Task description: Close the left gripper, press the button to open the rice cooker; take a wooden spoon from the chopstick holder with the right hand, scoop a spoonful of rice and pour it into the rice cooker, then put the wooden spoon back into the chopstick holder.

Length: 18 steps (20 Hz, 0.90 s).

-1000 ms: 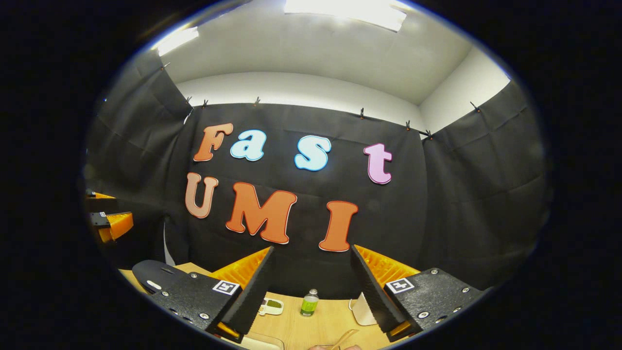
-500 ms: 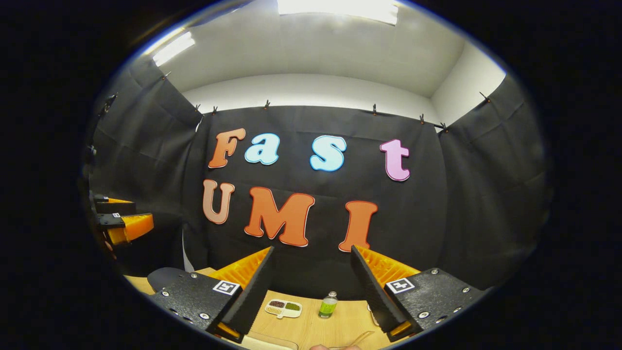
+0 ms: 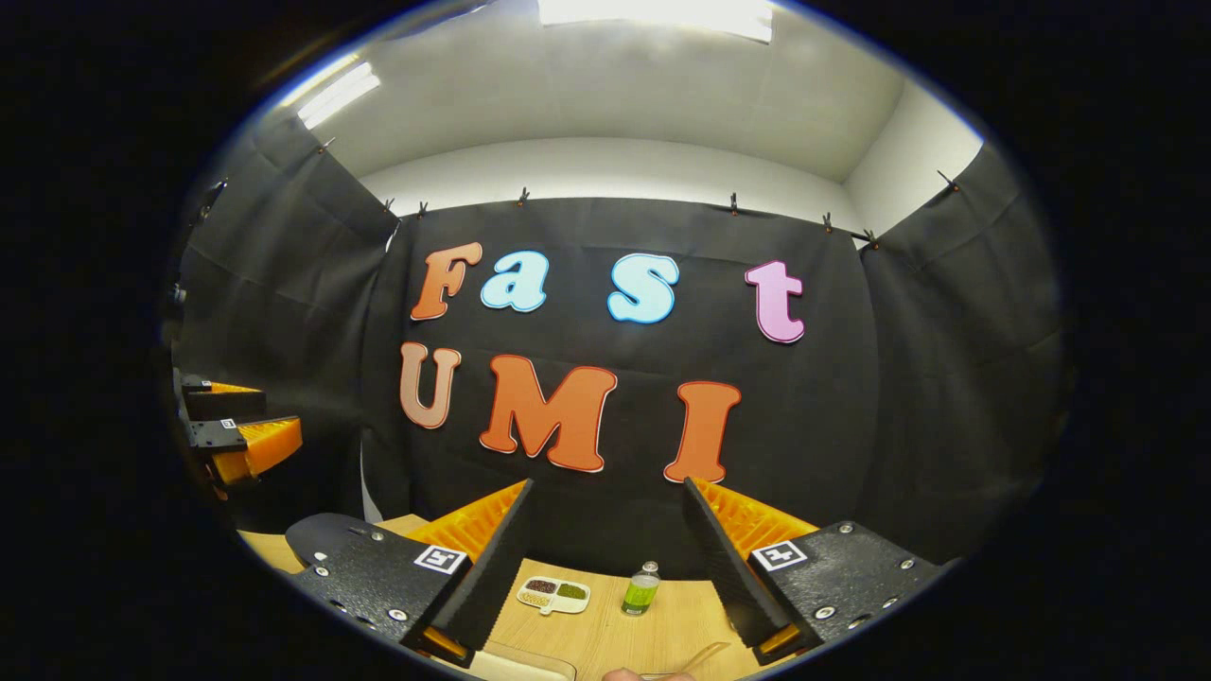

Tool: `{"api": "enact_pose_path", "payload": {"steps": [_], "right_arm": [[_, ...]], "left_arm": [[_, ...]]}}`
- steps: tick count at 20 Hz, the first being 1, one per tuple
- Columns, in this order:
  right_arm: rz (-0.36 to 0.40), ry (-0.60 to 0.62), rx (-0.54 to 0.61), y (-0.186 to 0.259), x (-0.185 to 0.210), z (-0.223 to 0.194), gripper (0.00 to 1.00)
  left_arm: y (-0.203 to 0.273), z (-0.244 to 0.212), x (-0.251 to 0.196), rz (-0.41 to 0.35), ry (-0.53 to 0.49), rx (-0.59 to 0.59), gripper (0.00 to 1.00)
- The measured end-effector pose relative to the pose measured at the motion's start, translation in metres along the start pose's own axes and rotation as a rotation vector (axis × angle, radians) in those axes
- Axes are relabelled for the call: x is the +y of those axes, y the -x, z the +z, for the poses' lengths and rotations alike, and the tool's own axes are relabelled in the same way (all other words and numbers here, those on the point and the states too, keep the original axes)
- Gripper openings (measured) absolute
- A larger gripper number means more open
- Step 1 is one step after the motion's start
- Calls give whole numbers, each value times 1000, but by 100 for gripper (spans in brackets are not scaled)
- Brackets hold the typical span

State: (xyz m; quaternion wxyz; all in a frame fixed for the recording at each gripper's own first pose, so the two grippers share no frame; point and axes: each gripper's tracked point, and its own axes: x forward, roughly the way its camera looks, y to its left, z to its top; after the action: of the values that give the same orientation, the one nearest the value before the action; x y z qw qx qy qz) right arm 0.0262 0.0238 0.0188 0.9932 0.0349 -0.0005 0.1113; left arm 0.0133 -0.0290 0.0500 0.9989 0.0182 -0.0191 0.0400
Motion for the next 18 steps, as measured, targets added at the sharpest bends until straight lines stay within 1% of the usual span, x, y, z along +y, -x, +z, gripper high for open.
{"api": "enact_pose_path", "payload": {"steps": [2, 3, 5, 9, 12, 16, 17, 18], "right_arm": [[8, -15, -6, 1, -1, 1, 94], [6, -20, -5, 1, -3, 2, 94], [-2, -31, -2, 0, -8, -1, 94], [2, -37, 4, 0, -14, -2, 94], [10, -48, 8, 1, -15, -4, 94], [23, -58, 19, 0, -18, -7, 94], [26, -67, 25, 1, -18, -8, 94], [33, -74, 32, 4, -18, -11, 94]], "left_arm": [[1, -2, 0, 8, -5, 7, 100], [3, -2, 0, 16, -16, 8, 97], [6, 1, 0, 31, -46, -11, 98], [12, 1, -4, 36, -34, -5, 100], [14, 2, -3, 51, 6, 11, 94], [18, 5, 0, 79, -3, 9, 94], [19, 4, -1, 80, -7, 12, 100], [20, 3, -4, 78, -5, 17, 100]]}}
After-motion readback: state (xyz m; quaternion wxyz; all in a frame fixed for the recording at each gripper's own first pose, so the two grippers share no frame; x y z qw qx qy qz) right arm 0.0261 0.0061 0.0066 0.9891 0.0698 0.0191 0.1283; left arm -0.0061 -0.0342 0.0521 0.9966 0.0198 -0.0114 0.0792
